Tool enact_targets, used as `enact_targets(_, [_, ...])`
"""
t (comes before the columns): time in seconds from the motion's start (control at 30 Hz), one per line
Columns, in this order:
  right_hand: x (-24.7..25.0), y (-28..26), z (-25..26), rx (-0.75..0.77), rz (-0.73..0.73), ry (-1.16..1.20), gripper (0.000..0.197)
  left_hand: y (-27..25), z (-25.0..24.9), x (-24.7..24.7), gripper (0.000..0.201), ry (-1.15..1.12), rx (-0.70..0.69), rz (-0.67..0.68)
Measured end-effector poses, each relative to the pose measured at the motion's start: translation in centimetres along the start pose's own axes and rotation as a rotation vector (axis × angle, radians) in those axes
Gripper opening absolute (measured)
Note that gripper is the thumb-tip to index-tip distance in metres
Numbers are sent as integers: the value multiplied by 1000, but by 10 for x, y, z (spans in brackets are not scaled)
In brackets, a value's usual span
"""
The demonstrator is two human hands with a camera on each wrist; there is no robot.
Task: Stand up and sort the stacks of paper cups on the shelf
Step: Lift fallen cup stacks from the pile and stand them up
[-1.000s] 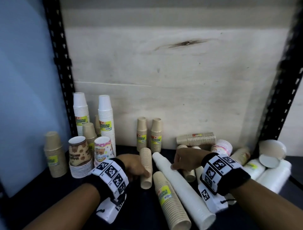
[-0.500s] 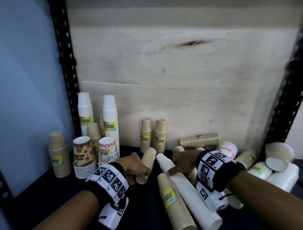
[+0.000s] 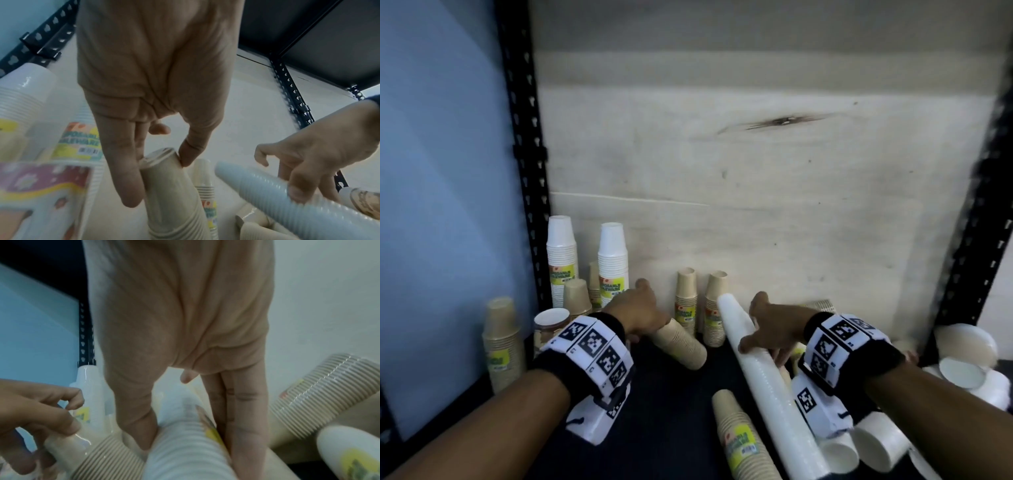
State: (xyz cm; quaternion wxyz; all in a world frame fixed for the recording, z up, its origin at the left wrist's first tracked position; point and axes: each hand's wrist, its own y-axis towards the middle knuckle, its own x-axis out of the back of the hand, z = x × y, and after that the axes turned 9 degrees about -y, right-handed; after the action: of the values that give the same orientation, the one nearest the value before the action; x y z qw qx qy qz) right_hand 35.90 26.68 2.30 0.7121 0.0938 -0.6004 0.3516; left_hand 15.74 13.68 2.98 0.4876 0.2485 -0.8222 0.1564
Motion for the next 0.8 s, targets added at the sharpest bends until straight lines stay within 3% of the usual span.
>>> enact_targets(0.1, [13, -5, -2, 37, -83, 159, 74, 9, -7, 6, 60, 21, -27, -19])
enact_targets(0.23, [26, -5, -2, 94, -209, 209, 86, 20, -12, 10, 69, 56, -40, -35])
enact_targets(0.3, [30, -3, -1, 119, -265, 170, 82, 24, -15, 10, 70, 69, -44, -46])
enact_targets(0.43, [31, 5, 3, 139, -425, 97, 56, 34, -17, 9, 58, 135, -55, -51])
enact_targets(0.6, [21, 17, 11, 125, -568, 123, 60, 43, -20, 1, 41, 190, -108, -69])
enact_targets(0.8, [9, 35, 20, 72, -662, 176, 64, 50, -21, -6, 38, 147, -167, -108])
